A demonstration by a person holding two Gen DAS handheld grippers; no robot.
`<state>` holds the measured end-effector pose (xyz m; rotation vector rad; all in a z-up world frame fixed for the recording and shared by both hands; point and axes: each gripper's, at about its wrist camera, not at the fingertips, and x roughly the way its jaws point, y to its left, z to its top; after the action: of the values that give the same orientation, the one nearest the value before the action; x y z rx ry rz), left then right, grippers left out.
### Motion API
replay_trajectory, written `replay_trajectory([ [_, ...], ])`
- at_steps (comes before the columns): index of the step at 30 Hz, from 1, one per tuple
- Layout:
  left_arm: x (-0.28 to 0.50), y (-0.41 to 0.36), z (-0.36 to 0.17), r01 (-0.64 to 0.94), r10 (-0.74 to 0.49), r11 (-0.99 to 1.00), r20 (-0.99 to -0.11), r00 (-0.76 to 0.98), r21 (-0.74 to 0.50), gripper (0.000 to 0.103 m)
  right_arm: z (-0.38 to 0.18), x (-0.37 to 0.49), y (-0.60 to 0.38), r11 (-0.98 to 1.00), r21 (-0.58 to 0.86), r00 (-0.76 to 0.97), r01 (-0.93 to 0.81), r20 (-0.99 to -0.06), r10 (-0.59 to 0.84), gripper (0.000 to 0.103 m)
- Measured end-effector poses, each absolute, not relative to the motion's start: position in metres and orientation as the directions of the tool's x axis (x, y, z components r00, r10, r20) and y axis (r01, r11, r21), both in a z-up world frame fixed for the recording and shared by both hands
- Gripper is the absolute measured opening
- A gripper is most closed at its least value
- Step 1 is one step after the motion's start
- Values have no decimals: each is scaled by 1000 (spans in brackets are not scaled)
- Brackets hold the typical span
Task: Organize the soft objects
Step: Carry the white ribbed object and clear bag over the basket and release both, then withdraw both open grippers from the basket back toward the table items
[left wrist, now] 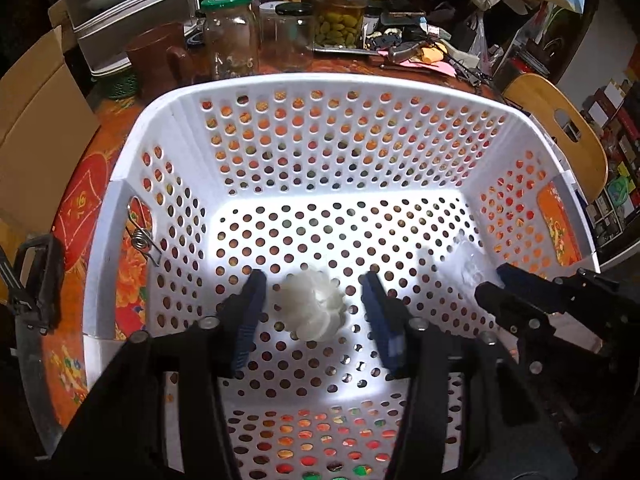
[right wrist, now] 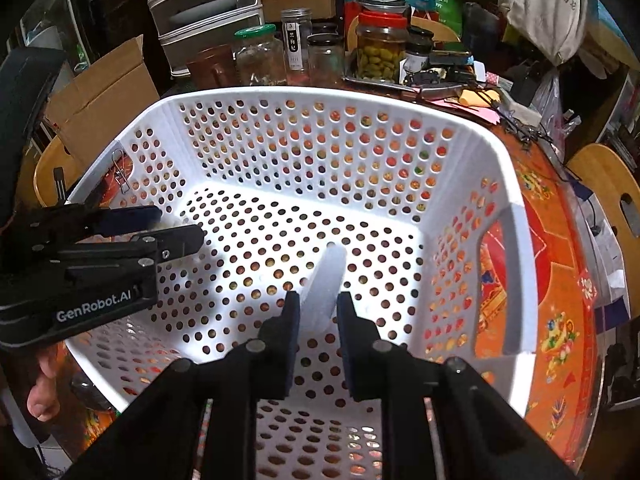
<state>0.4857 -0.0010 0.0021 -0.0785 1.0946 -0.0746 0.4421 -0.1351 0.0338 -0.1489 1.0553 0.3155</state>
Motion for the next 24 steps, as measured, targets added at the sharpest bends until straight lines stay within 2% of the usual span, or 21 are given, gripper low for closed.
replay_trajectory([
  [3, 482, -2, 9, 25, -91, 996, -872, 481, -90, 65, 36, 440, -137, 950, 33, 462, -311, -868, 181, 21],
  [8, 471, 0, 28, 28, -94, 995, -838, 538, -93, 73, 49, 431, -142, 950, 49, 501, -309, -840, 207, 41],
  [9, 466, 1, 34, 29, -95, 995, -826, 555, -95, 76, 53, 428, -142, 948, 53, 509, -313, -833, 215, 47],
  [10, 462, 2, 40, 31, -97, 995, -817, 569, -96, 77, 57, 425, -143, 948, 52, 520, -314, -826, 218, 61],
  [12, 451, 5, 53, 30, -93, 995, -790, 606, -94, 84, 66, 419, -146, 946, 59, 546, -318, -805, 233, 75],
  [16, 432, 9, 76, 22, -66, 997, -748, 660, -69, 91, 82, 404, -153, 940, 87, 578, -330, -769, 274, 82],
  [20, 411, 10, 93, 28, -50, 999, -714, 699, -43, 103, 92, 387, -156, 941, 70, 609, -331, -746, 270, 83],
  [24, 384, 12, 105, 38, -58, 998, -683, 728, -44, 103, 98, 364, -161, 937, 68, 635, -344, -718, 285, 83],
])
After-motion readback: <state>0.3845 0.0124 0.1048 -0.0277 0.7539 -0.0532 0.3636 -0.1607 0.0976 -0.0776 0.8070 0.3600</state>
